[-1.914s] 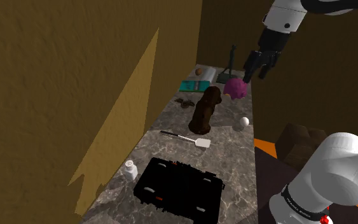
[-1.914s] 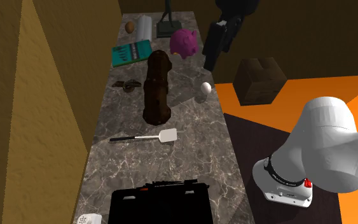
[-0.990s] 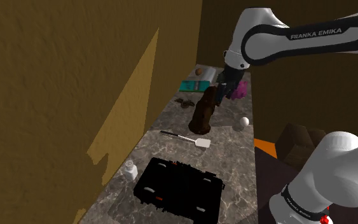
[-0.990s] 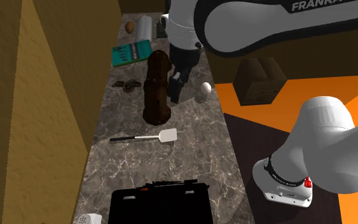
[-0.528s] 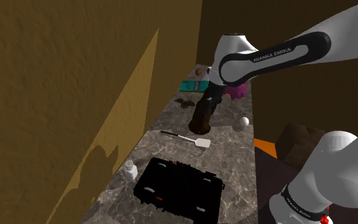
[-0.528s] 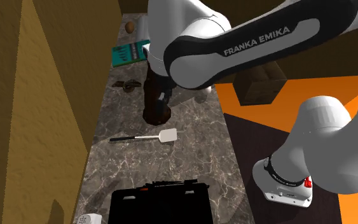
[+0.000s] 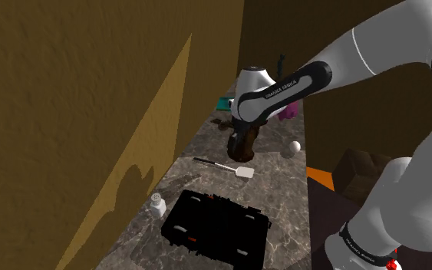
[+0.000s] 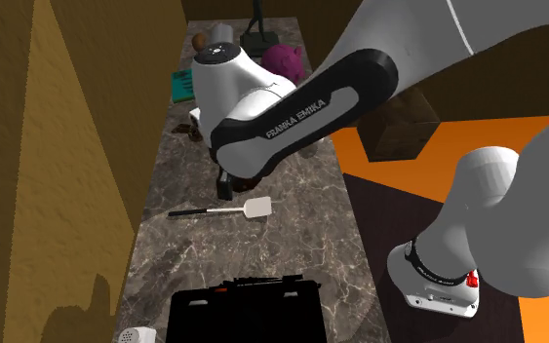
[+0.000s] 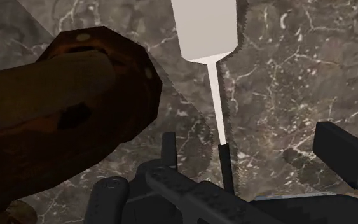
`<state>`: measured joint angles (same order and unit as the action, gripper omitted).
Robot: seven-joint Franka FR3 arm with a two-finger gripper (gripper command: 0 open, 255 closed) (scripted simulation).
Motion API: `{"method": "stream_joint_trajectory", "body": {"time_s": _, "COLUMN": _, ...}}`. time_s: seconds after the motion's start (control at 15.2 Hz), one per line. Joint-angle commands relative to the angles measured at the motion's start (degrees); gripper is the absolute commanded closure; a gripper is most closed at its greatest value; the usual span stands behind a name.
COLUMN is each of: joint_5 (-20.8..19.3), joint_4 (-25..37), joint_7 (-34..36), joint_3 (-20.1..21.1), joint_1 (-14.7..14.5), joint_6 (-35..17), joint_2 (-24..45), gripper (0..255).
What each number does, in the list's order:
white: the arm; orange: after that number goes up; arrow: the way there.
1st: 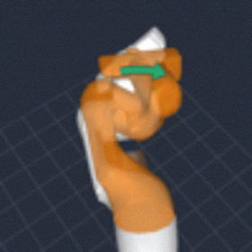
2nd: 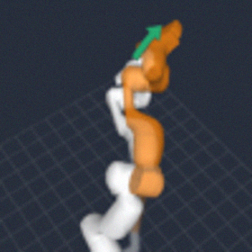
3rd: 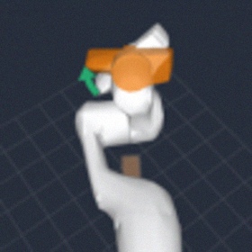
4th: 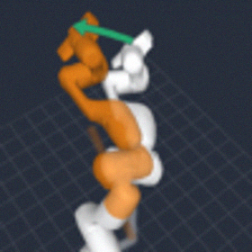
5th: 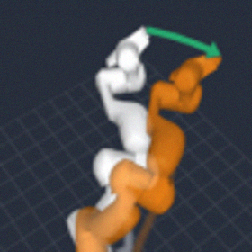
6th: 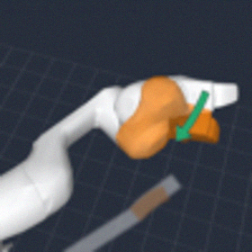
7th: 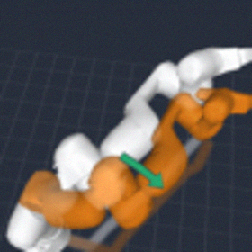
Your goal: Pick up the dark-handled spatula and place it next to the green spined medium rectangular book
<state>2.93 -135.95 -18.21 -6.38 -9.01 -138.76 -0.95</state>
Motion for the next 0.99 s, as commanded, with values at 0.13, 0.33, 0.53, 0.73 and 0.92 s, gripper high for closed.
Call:
{"method": "stream_joint_trajectory", "body": {"time_s": 0.13, "joint_5": 1.07, "joint_4": 3.19, "joint_7": -3.58, "joint_3": 0.94, "joint_1": -0.75, "joint_6": -5.25, "joint_2": 8.63, "gripper": 0}}
{"method": "stream_joint_trajectory", "body": {"time_s": 0.33, "joint_5": 1.51, "joint_4": 6.24, "joint_7": -5.8, "joint_3": 1.81, "joint_1": -0.95, "joint_6": -8.05, "joint_2": 14.62, "gripper": 0}}
{"method": "stream_joint_trajectory", "body": {"time_s": 0.53, "joint_5": 1.93, "joint_4": 6.3, "joint_7": -6.1, "joint_3": 2.04, "joint_1": -0.82, "joint_6": -10.03, "joint_2": 16.66, "gripper": 0}}
{"method": "stream_joint_trajectory", "body": {"time_s": 0.73, "joint_5": 2.36, "joint_4": 6.47, "joint_7": -6.4, "joint_3": 2.28, "joint_1": -0.69, "joint_6": -11.96, "joint_2": 18.78, "gripper": 0}}
{"method": "stream_joint_trajectory", "body": {"time_s": 0.92, "joint_5": 2.59, "joint_4": 6.6, "joint_7": -6.56, "joint_3": 2.42, "joint_1": -0.61, "joint_6": -12.95, "joint_2": 19.91, "gripper": 0}}
